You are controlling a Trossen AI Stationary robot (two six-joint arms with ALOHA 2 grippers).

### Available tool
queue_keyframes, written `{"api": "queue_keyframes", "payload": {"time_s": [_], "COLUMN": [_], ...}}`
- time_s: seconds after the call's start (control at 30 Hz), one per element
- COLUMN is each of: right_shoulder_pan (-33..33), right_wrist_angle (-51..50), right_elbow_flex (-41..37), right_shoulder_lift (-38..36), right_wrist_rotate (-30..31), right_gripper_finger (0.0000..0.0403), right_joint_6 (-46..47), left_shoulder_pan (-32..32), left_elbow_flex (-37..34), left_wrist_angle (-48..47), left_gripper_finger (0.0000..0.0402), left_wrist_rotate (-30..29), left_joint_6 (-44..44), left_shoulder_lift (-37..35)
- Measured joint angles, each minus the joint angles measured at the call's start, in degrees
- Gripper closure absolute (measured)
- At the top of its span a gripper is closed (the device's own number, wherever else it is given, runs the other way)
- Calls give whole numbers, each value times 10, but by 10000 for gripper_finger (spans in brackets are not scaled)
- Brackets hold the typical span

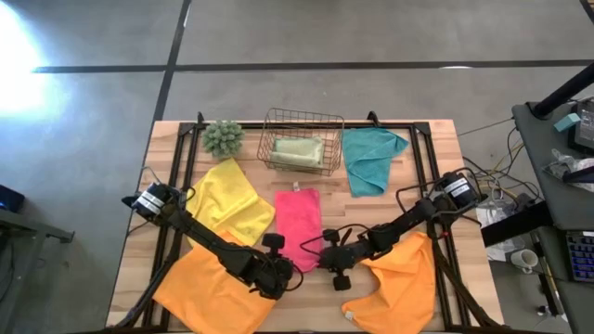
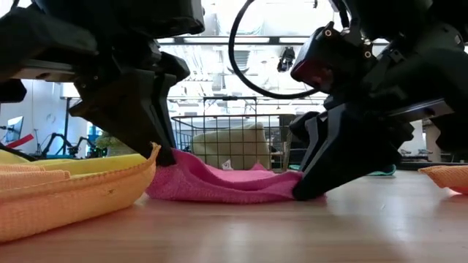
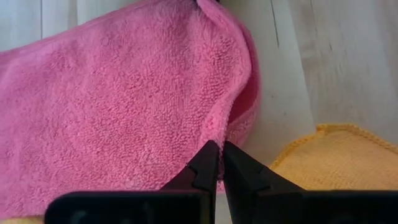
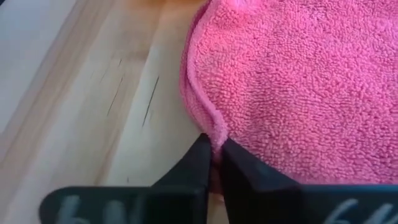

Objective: Fold microfiber towels
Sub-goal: Fold the pink towel

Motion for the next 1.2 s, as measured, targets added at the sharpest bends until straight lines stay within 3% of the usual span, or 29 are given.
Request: {"api": "queue_keyframes", "payload": {"time_s": [0.27,0.37,0.67,0.83,1.0,1.1,1.2], "right_shoulder_pan": [17,30,63,87,97,86,63], "right_wrist_angle": [-62,-119,-361,-413,-470,-504,-540], "right_elbow_flex": [-3,13,180,252,281,279,277], "right_shoulder_lift": [-54,-91,-100,-67,-52,-58,-59], "right_wrist_rotate": [-2,9,32,38,114,166,173], "right_gripper_finger": [394,394,394,394,394,394,394], "right_joint_6": [69,96,162,206,244,266,274], "left_shoulder_pan": [0,0,-7,-14,-19,-14,3], "left_elbow_flex": [16,24,53,88,108,106,106], "left_wrist_angle": [-10,-19,-45,-107,-128,-150,-164], "left_gripper_finger": [396,396,396,396,396,396,396], "left_wrist_rotate": [3,32,62,61,57,15,-23], "left_joint_6": [0,1,-20,-43,-43,-43,-42], "left_shoulder_lift": [-36,-49,-65,-76,-76,-76,-76]}}
